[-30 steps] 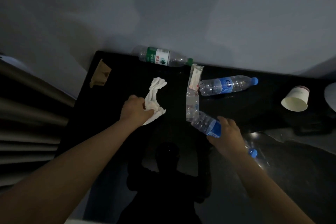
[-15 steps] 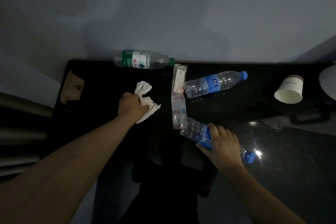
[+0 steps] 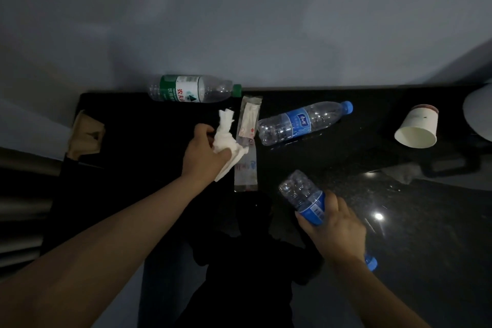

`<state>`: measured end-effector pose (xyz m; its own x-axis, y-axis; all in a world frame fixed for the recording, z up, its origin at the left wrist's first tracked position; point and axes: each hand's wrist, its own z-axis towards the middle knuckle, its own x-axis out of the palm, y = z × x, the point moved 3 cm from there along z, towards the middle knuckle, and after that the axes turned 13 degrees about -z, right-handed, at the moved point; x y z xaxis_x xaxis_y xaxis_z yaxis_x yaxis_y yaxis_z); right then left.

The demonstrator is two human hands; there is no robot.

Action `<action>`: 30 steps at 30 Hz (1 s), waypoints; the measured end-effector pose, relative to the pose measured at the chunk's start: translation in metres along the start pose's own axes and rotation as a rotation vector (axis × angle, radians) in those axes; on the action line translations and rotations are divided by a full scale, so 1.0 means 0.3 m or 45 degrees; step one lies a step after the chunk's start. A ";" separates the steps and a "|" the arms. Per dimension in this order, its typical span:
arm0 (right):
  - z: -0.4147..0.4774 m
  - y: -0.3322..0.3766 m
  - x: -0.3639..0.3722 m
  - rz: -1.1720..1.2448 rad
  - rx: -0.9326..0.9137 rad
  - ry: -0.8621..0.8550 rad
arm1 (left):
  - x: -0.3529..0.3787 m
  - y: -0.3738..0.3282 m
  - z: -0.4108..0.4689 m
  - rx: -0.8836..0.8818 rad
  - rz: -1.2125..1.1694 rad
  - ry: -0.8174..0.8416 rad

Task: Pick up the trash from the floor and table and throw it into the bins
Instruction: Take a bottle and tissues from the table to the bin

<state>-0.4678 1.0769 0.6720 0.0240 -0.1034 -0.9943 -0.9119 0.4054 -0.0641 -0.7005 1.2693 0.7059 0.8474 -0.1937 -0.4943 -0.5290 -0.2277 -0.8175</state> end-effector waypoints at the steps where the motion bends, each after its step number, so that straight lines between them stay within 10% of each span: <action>1: 0.001 -0.002 0.001 0.009 -0.004 0.002 | 0.023 -0.013 -0.003 0.002 0.005 0.032; 16: 0.001 -0.009 0.007 -0.009 0.004 0.080 | 0.236 -0.030 0.013 -0.214 0.631 0.069; 30: 0.001 0.027 -0.027 0.013 0.049 0.099 | 0.060 0.087 -0.051 -0.291 0.226 0.157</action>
<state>-0.4752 1.0812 0.6795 -0.0183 -0.1689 -0.9855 -0.8954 0.4413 -0.0590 -0.6999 1.2453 0.6801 0.7366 -0.3603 -0.5723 -0.6763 -0.3860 -0.6274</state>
